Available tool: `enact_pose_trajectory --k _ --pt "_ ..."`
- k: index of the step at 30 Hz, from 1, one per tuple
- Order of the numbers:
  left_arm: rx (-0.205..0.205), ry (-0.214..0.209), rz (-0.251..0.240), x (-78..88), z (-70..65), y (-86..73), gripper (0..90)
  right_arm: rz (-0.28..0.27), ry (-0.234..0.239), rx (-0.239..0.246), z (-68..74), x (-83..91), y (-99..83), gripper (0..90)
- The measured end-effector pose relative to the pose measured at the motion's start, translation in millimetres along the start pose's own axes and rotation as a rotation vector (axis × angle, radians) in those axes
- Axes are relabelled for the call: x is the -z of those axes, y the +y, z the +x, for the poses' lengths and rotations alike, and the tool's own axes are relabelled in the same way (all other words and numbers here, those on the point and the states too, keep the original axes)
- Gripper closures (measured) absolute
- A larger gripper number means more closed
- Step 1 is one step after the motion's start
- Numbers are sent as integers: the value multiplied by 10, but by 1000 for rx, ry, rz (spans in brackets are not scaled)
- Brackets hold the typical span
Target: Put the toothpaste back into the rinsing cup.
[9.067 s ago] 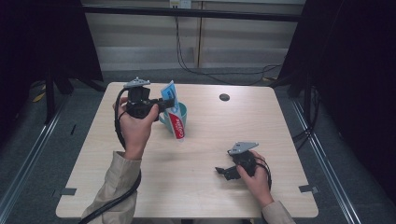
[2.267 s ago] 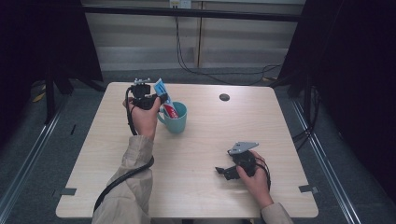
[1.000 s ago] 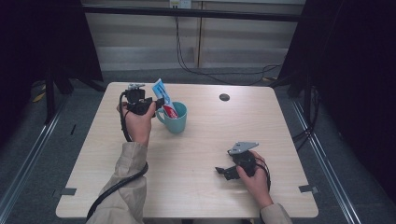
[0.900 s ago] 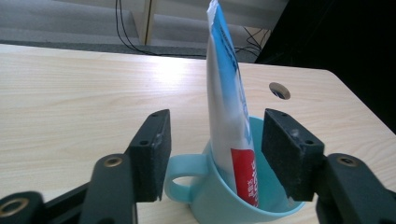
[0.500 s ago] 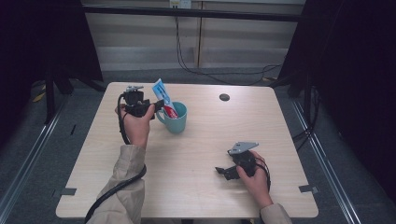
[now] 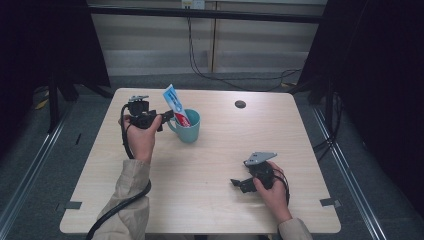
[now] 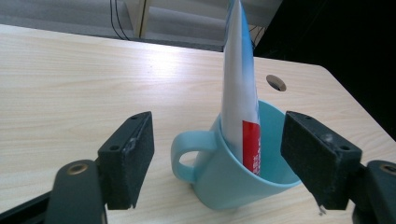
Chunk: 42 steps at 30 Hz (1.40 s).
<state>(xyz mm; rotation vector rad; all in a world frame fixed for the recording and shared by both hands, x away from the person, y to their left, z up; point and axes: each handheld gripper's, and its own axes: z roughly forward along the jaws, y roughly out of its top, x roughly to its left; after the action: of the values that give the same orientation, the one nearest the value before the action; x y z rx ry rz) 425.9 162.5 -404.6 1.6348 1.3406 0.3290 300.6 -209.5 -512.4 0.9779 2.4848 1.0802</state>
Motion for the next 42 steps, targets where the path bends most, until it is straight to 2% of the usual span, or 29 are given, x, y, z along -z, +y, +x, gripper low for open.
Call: enact_pose_trajectory --k 10,20,27,42 --pt "4 -35 23 48 38 -106 210 0 0 -1 0 0 0 119" --pt "8 -42 48 76 121 -249 168 0 1 0 0 0 0 119" --pt "-25 -29 75 82 135 -348 168 0 1 0 0 0 0 119" --pt "-87 -36 129 69 138 -548 170 0 1 0 0 0 0 119"
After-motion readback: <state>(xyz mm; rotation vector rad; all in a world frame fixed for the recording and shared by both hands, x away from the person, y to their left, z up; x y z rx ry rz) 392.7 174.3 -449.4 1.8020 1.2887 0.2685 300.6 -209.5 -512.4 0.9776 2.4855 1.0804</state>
